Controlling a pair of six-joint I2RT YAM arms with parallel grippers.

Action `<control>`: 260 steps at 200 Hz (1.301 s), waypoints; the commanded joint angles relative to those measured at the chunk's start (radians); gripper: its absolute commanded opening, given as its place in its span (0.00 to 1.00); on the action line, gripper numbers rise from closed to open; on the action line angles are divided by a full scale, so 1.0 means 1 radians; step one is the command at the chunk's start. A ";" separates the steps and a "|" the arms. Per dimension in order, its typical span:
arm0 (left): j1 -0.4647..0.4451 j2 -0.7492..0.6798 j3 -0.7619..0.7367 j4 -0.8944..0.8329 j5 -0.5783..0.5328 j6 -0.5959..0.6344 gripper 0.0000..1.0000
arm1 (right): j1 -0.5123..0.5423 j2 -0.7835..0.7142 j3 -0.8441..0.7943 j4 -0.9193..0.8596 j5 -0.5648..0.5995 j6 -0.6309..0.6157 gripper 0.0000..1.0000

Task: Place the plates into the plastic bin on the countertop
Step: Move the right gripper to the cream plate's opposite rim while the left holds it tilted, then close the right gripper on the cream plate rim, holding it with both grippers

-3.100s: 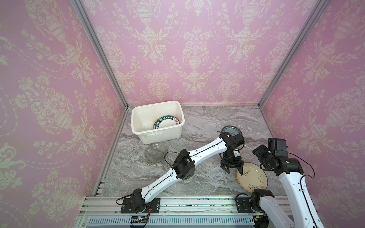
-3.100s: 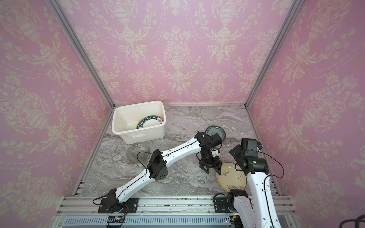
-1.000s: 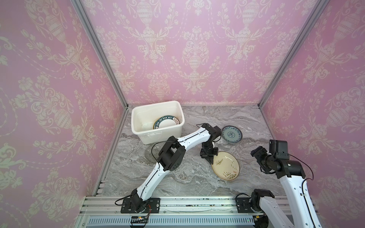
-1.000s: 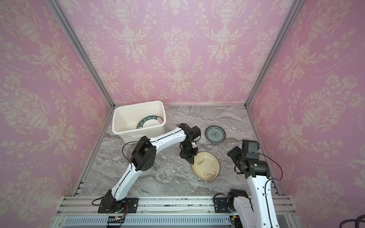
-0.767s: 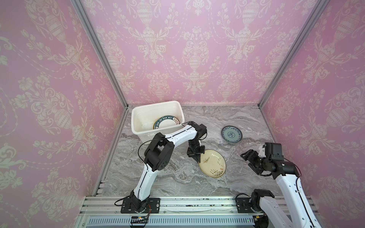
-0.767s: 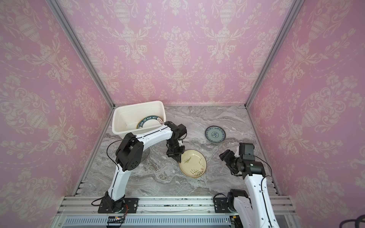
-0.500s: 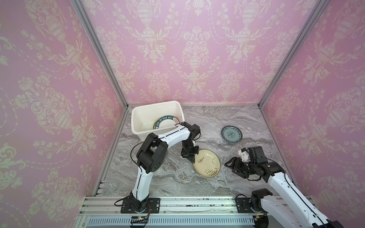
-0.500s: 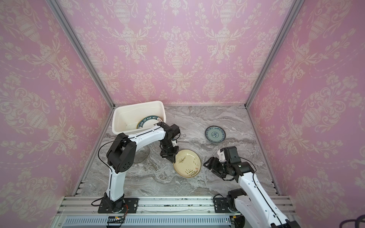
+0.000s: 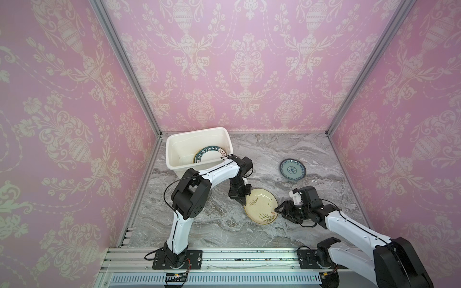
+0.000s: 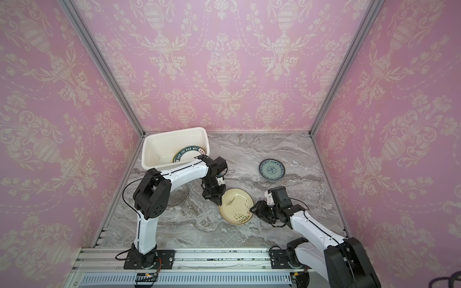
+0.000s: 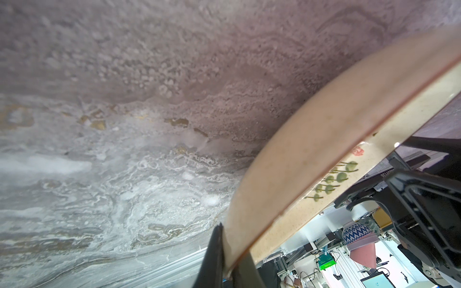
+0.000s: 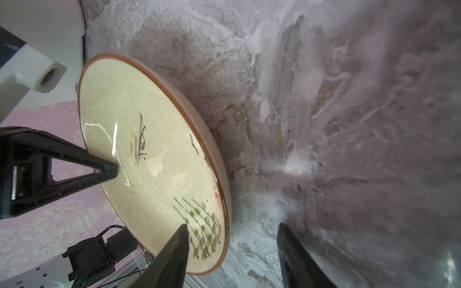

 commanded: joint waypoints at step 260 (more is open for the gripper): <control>-0.012 -0.149 -0.015 0.151 0.028 0.065 0.26 | 0.026 0.087 -0.055 0.573 -0.242 0.210 0.00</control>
